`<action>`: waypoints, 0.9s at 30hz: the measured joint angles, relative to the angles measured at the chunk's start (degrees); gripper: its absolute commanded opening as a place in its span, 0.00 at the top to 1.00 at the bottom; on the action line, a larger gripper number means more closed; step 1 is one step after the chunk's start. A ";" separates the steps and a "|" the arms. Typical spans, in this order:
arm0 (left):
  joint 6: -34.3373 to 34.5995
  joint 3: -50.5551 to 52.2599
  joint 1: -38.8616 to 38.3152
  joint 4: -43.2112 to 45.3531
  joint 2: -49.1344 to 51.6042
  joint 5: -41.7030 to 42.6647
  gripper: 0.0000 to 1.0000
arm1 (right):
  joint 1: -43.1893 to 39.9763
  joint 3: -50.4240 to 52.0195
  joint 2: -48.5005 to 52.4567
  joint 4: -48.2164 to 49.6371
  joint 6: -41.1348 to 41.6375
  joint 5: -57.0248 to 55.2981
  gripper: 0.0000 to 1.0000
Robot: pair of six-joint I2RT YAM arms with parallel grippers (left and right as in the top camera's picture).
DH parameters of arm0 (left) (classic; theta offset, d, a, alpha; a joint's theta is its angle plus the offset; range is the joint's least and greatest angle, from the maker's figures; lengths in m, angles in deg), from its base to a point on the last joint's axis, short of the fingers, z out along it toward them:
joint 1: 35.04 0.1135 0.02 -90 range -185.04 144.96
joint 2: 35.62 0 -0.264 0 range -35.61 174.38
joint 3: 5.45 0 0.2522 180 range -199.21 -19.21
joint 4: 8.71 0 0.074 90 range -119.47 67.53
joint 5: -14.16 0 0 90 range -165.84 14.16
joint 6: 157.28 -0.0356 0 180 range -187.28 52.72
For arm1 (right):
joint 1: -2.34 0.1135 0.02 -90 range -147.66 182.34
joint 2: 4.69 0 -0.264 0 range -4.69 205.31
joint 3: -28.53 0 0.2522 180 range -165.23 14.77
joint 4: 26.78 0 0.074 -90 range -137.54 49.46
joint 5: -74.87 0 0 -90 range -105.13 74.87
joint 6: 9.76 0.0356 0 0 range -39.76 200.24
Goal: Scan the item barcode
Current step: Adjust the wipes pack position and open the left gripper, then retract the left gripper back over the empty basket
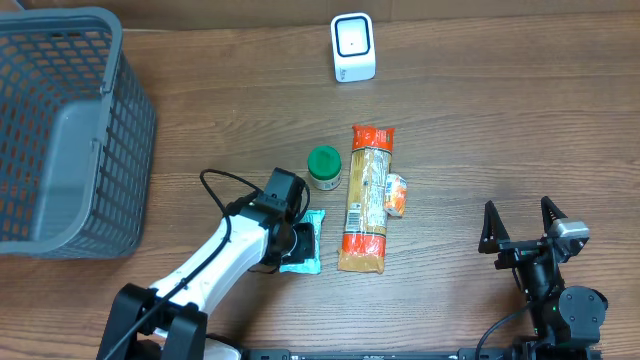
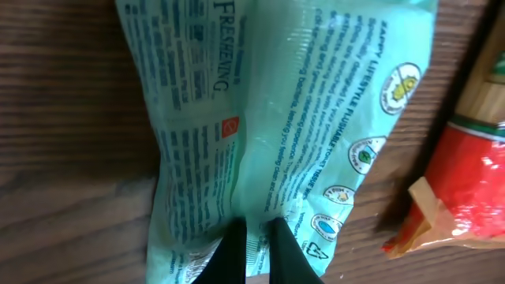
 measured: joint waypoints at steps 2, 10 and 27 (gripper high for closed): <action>0.00 0.00 0.00 0.17 0.00 0.44 0.96 | 0.00 0.00 0.00 0.00 -0.04 0.02 0.00; -0.20 -5.81 0.00 -4.15 0.17 0.59 0.96 | 0.00 0.00 0.00 0.04 -0.04 0.02 0.00; -2.27 -42.36 7.58 -35.19 0.20 -17.73 0.92 | 0.00 0.00 0.00 0.02 -0.04 0.00 0.00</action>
